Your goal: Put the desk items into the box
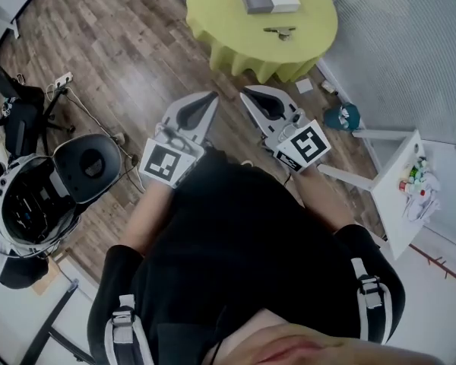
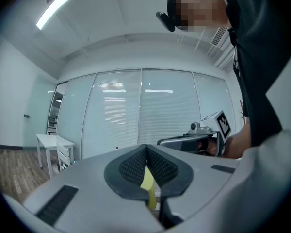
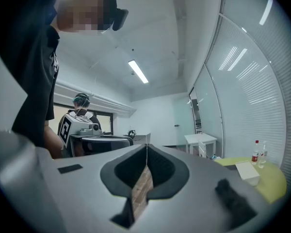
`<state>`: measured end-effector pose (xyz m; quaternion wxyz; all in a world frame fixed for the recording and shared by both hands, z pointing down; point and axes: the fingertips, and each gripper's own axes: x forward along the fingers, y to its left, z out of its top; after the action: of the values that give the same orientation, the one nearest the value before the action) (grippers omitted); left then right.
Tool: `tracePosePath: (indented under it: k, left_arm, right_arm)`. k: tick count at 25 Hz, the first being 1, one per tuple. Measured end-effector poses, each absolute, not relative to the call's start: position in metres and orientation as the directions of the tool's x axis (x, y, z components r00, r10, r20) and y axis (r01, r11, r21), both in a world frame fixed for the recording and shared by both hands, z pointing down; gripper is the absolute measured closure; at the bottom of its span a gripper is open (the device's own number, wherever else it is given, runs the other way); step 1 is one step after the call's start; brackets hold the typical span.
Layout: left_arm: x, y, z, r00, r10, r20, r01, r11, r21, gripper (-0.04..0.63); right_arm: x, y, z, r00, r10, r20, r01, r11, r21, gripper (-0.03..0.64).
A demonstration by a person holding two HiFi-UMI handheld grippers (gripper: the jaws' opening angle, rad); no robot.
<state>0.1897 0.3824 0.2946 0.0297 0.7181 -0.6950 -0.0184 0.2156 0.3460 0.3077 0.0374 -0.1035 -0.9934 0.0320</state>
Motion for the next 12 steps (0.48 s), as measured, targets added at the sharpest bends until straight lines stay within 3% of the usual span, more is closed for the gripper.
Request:
tracePosePath:
  k: [12]
  left_arm:
    - [0.107,0.389,0.302,0.069,-0.998,0.012,-0.993,-0.068,0.095,0.583]
  right_arm:
    - [0.132,0.353,0.312,-0.982,0.169,0.087,0.162,0.984,-0.077,0.6]
